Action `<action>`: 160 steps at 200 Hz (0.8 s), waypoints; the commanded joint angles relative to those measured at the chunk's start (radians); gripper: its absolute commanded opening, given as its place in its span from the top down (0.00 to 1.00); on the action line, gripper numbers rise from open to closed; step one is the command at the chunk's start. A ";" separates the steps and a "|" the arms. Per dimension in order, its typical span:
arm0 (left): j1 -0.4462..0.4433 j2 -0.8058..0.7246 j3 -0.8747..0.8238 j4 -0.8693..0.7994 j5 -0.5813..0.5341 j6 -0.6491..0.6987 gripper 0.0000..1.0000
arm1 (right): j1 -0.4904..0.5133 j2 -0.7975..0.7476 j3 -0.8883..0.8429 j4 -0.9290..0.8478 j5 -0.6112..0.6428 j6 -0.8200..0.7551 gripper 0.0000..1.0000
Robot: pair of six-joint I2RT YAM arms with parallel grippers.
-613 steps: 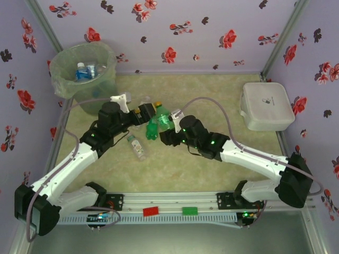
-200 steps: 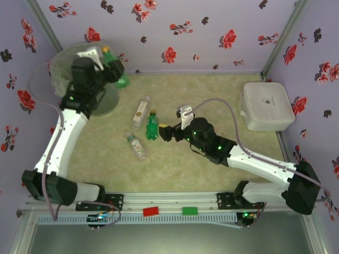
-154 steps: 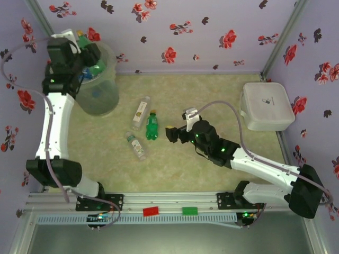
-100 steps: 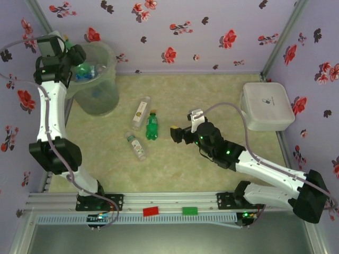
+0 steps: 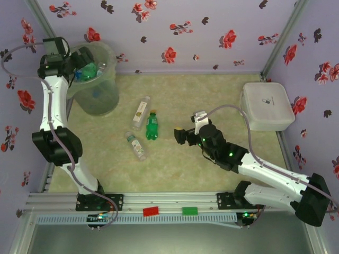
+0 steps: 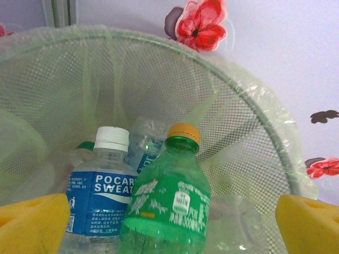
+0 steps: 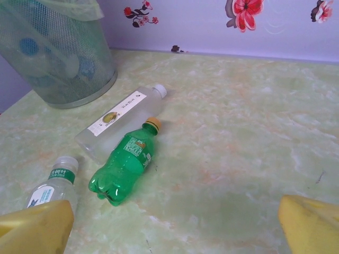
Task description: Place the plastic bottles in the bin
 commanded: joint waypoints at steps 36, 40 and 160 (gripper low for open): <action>-0.036 -0.255 -0.095 0.048 0.034 0.007 0.00 | -0.020 0.014 -0.027 0.065 0.032 0.019 0.00; -0.043 -0.284 -0.129 0.065 0.034 0.006 0.00 | -0.022 0.020 -0.027 0.065 0.031 0.021 0.00; -0.578 -0.957 -1.199 0.161 -0.242 -0.447 0.00 | -0.076 0.186 0.011 0.060 -0.005 0.100 0.00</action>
